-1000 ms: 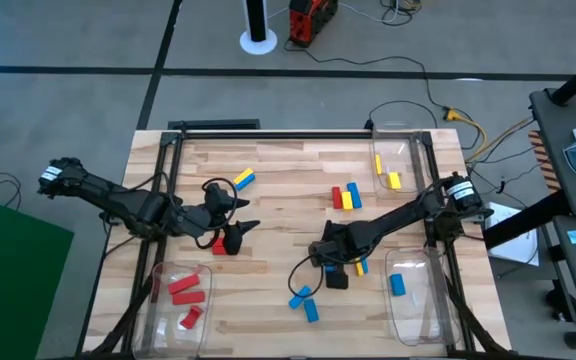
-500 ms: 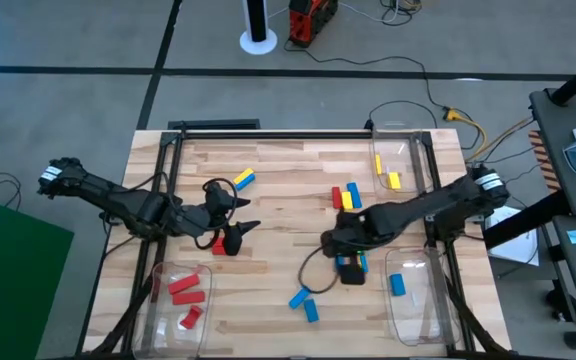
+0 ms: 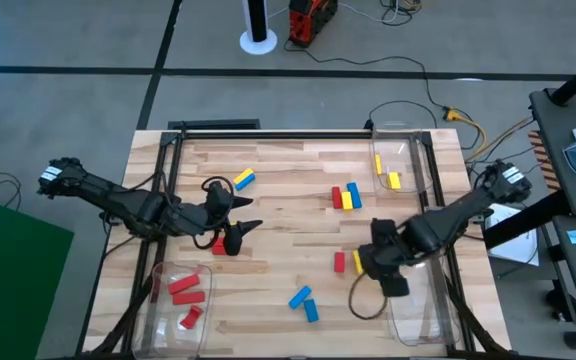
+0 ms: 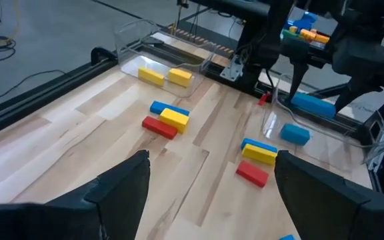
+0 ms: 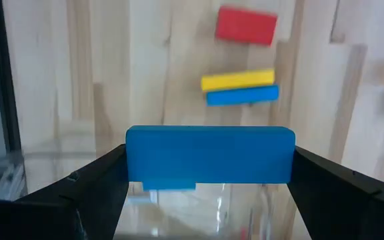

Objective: Sort blocks
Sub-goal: Put the blue block into the bottom right transparent bin

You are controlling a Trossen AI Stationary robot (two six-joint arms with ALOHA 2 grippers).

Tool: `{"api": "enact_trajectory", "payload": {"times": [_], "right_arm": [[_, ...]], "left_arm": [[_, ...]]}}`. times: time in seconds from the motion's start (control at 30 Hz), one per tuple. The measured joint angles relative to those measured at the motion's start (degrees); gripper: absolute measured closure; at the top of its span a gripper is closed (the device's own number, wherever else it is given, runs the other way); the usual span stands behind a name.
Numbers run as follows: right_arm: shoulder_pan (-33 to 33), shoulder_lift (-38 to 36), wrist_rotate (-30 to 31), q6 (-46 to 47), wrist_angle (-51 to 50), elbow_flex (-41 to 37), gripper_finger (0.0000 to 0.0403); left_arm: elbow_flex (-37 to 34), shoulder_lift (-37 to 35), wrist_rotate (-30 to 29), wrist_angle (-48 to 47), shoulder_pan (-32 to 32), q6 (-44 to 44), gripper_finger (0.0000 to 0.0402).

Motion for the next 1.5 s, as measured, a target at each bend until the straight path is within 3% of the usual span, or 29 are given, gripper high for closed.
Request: {"api": "enact_trajectory", "payload": {"times": [0.27, 0.57, 0.83, 0.97, 1.1, 1.4, 1.5], "right_arm": [[10.3, -3.0, 2.6, 6.8, -2.3, -3.1, 0.0056], [18.2, -9.2, 5.3, 12.8, 2.7, -13.7, 0.0056], [18.7, -12.8, 5.1, 16.7, 11.2, -21.1, 0.0052], [20.0, -12.5, 3.6, 17.7, 12.1, -22.2, 0.0052], [21.7, -12.1, 3.5, 19.8, 11.9, -23.0, 0.0043], [25.5, -12.0, 1.2, 23.6, 11.8, -24.5, 0.0039], [26.1, -12.0, 0.4, 24.5, 12.0, -24.6, 0.0039]], "left_arm": [[0.0, 0.1, 0.0, 6.8, 0.0, -0.5, 0.0107], [0.0, 4.0, -7.2, 21.4, 0.0, -1.7, 0.0107], [0.0, 9.5, -7.2, 25.1, 0.0, -16.6, 0.0107], [1.3, 12.1, -2.9, 24.2, 0.0, -22.4, 0.0107], [6.3, 14.9, 1.1, 18.0, 0.0, -24.0, 0.0107], [28.9, 25.0, 5.1, -21.1, -0.1, -24.3, 0.0107], [35.2, 29.0, 6.4, -30.2, -0.2, -23.3, 0.0107]]}}
